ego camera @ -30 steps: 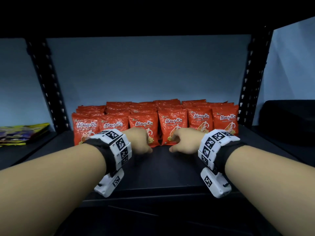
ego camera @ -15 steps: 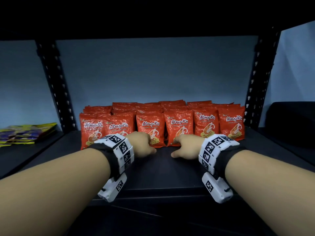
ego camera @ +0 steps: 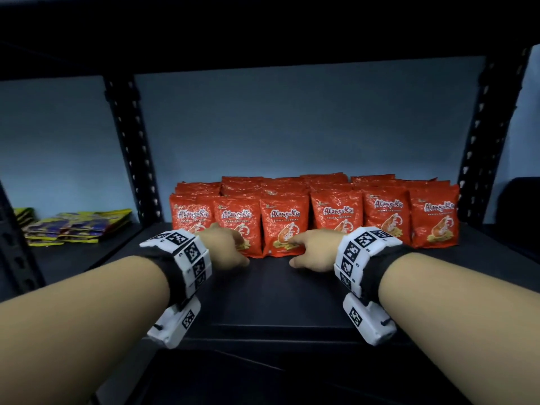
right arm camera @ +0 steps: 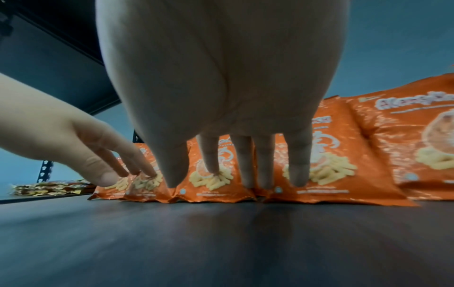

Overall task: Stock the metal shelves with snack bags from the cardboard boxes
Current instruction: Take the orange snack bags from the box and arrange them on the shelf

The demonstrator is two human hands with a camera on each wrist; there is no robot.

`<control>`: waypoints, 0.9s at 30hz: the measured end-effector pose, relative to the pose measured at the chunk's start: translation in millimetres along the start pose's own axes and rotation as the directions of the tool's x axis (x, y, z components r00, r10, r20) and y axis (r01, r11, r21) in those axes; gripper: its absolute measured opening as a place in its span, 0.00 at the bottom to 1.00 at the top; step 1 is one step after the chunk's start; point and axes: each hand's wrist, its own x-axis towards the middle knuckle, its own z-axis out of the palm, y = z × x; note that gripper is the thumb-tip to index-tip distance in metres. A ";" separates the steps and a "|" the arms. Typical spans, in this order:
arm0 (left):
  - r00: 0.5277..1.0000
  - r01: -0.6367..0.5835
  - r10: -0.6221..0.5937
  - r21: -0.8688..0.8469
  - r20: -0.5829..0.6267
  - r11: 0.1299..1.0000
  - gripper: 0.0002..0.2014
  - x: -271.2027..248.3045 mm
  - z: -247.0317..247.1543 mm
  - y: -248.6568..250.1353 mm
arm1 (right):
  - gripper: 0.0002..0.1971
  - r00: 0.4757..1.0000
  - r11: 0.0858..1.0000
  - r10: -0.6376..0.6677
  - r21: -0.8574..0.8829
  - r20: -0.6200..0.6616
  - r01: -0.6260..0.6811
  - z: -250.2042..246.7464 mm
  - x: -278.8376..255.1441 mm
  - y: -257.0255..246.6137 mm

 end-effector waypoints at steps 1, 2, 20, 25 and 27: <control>1.000 -0.002 0.002 -0.019 0.003 1.000 0.33 1.5 1.0 -0.9 | 0.34 1.000 1.000 0.001 -0.008 0.002 -0.001 -0.6 2.3 -2.4; 1.000 -0.004 0.004 -0.033 0.003 0.999 0.33 3.1 1.9 -1.7 | 0.35 1.000 1.000 0.003 -0.013 0.005 -0.003 -1.1 4.3 -4.0; 0.996 0.011 -0.011 0.003 0.084 1.000 0.41 -6.0 -0.2 9.4 | 0.41 0.998 0.998 0.056 -0.038 0.040 -0.054 -8.4 3.7 -17.8; 0.998 -0.049 0.050 -0.029 0.045 0.998 0.39 -33.2 -9.7 10.9 | 0.40 0.996 0.995 0.091 -0.040 0.016 -0.090 -16.5 -24.7 -19.8; 0.996 -0.091 0.091 -0.052 0.001 0.995 0.35 -50.9 -13.1 11.9 | 0.38 0.995 0.994 0.097 -0.041 0.006 -0.097 -19.3 -43.1 -23.0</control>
